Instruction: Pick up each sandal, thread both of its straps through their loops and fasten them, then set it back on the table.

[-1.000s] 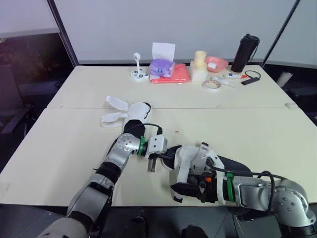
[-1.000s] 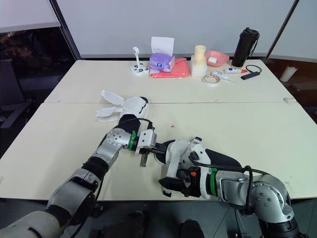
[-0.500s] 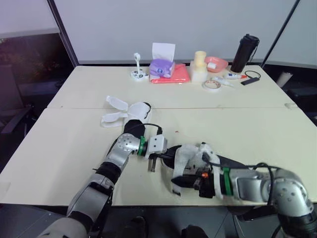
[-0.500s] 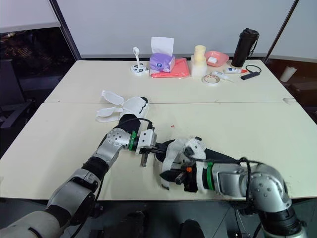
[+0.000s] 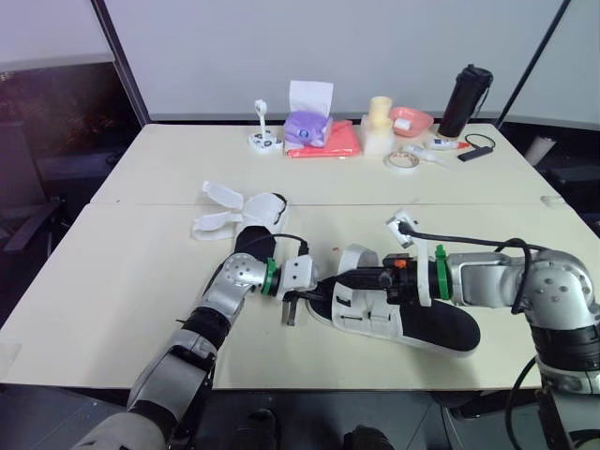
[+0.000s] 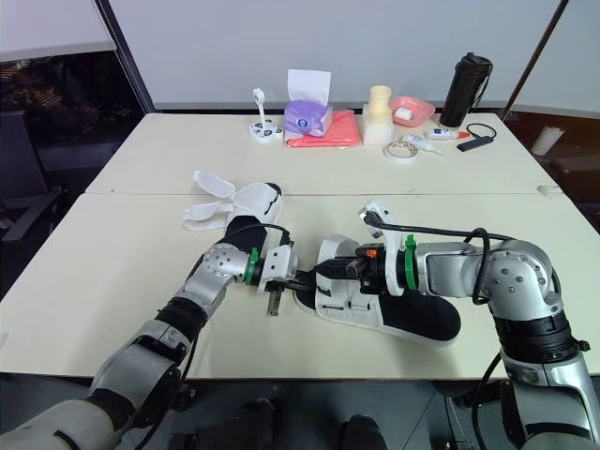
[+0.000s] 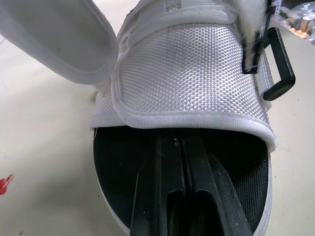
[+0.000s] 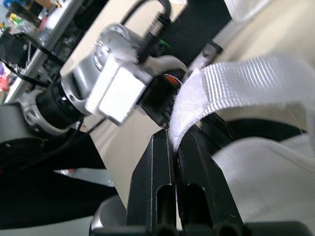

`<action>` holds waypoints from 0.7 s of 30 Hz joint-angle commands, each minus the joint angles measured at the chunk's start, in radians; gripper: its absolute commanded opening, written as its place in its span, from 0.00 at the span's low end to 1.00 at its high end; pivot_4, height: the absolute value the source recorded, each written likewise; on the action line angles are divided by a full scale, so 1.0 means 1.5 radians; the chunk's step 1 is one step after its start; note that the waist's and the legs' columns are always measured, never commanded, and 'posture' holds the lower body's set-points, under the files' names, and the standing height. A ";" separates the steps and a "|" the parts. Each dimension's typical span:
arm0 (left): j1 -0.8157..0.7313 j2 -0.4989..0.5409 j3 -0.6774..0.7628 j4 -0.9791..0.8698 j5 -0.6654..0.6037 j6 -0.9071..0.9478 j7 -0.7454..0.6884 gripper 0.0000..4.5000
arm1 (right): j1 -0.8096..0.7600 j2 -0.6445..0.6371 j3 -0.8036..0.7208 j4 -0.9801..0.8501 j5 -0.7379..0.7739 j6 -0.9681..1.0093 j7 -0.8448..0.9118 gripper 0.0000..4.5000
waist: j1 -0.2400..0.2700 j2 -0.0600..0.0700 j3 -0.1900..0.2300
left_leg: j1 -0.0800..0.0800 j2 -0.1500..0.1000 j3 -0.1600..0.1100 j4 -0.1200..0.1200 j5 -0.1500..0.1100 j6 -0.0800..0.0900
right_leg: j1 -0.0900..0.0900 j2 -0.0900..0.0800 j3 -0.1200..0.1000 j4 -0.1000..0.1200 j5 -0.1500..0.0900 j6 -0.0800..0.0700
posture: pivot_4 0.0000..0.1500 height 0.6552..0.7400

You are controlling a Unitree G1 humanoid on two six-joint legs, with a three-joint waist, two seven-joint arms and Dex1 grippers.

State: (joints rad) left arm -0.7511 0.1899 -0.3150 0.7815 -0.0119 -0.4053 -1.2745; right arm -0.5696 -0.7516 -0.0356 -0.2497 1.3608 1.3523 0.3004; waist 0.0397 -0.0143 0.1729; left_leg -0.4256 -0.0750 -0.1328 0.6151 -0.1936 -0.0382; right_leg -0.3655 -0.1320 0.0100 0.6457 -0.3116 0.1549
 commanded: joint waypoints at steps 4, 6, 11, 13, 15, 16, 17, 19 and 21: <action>0.029 -0.003 -0.044 0.019 0.046 0.009 0.001 0.00 | 0.005 -0.009 -0.007 -0.025 -0.001 0.023 0.040 0.02 | 0.000 0.000 0.000 | 0.000 0.000 0.000 0.000 0.000 0.000 | 0.000 0.000 0.000 0.000 0.000 0.000 | 1.00 1.00; 0.029 -0.004 -0.045 0.019 0.047 0.008 0.003 0.00 | 0.009 -0.005 -0.008 -0.028 0.003 0.028 0.040 0.02 | 0.000 0.000 0.000 | 0.000 0.000 0.000 0.000 0.000 0.000 | 0.000 0.000 0.000 0.000 0.000 0.000 | 1.00 1.00; 0.027 -0.007 -0.047 0.020 0.047 0.006 0.006 0.00 | 0.028 -0.003 -0.003 -0.041 -0.012 0.029 0.043 0.02 | 0.001 0.000 0.000 | 0.000 0.000 0.000 0.000 0.000 0.000 | 0.000 0.000 0.000 0.000 0.000 0.000 | 1.00 1.00; 0.027 -0.007 -0.047 0.020 0.047 0.005 0.006 0.00 | 0.031 -0.004 -0.002 -0.041 -0.022 0.026 0.047 0.02 | 0.001 0.000 0.000 | 0.000 0.000 0.000 0.000 0.000 0.000 | 0.000 0.000 0.000 0.000 0.000 0.000 | 1.00 1.00; 0.028 -0.007 -0.048 0.019 0.046 0.004 0.006 0.00 | 0.028 -0.006 -0.002 -0.034 -0.036 0.022 0.052 0.02 | 0.001 0.000 0.000 | 0.000 0.000 0.000 0.000 0.000 0.000 | 0.000 0.000 0.000 0.000 0.000 0.000 | 1.00 1.00; 0.028 -0.007 -0.049 0.019 0.047 0.004 0.005 0.00 | 0.024 -0.006 -0.003 -0.030 -0.041 0.022 0.055 0.02 | 0.000 0.000 0.000 | 0.000 0.000 0.000 0.000 0.000 0.000 | 0.000 0.000 0.000 0.000 0.000 0.000 | 1.00 1.00; 0.029 -0.007 -0.049 0.019 0.047 0.003 0.005 0.00 | 0.018 -0.006 -0.006 -0.026 -0.043 0.022 0.057 0.02 | 0.000 0.000 0.000 | 0.000 0.000 0.000 0.000 0.000 0.000 | 0.000 0.000 0.000 0.000 0.000 0.000 | 1.00 1.00; 0.030 -0.006 -0.050 0.018 0.047 0.002 0.005 0.00 | 0.009 -0.006 -0.008 -0.022 -0.050 0.023 0.063 0.02 | 0.000 0.000 0.000 | 0.000 0.000 0.000 0.000 0.000 0.000 | 0.000 0.000 0.000 0.000 0.000 0.000 | 1.00 1.00; 0.032 -0.006 -0.050 0.017 0.047 0.002 0.005 0.00 | 0.001 -0.006 -0.010 -0.018 -0.057 0.021 0.071 0.02 | 0.000 0.000 0.000 | 0.000 0.000 0.000 0.000 0.000 0.000 | 0.000 0.000 0.000 0.000 0.000 0.000 | 1.00 1.00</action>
State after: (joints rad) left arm -0.7422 0.1871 -0.3222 0.7697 -0.0105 -0.4201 -1.2595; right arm -0.5406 -0.7565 -0.0249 -0.2702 1.2800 1.3904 0.3879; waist 0.0401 -0.0143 0.1729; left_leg -0.4257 -0.0751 -0.1330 0.6151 -0.1936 -0.0382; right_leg -0.3661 -0.1322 0.0099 0.6455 -0.3116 0.1549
